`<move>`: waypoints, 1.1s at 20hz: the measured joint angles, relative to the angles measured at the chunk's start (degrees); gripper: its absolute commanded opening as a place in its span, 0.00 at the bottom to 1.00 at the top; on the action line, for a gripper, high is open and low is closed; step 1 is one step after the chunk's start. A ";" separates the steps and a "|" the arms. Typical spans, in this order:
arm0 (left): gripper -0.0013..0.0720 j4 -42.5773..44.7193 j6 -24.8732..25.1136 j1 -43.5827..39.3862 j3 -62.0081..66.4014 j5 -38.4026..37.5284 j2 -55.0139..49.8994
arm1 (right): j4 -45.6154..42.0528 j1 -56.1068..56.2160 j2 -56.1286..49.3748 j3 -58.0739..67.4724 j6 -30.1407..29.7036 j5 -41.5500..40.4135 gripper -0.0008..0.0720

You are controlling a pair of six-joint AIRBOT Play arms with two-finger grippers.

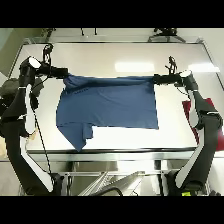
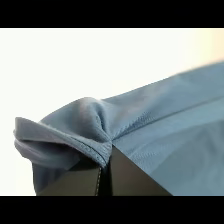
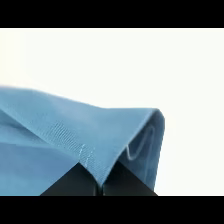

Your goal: Fold the shirts.

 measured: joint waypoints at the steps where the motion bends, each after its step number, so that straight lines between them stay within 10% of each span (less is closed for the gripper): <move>1: 0.04 0.35 0.02 0.04 0.02 0.35 -0.15 | -0.13 -0.02 0.00 0.46 -0.04 0.35 0.03; 20: 0.04 6.69 -0.02 -0.74 -9.29 1.60 5.03 | -13.29 1.77 1.49 1.01 3.50 10.38 0.05; 22: 0.09 6.69 -0.02 -0.74 -9.90 1.64 5.05 | -13.94 2.03 1.44 1.01 3.50 10.38 0.41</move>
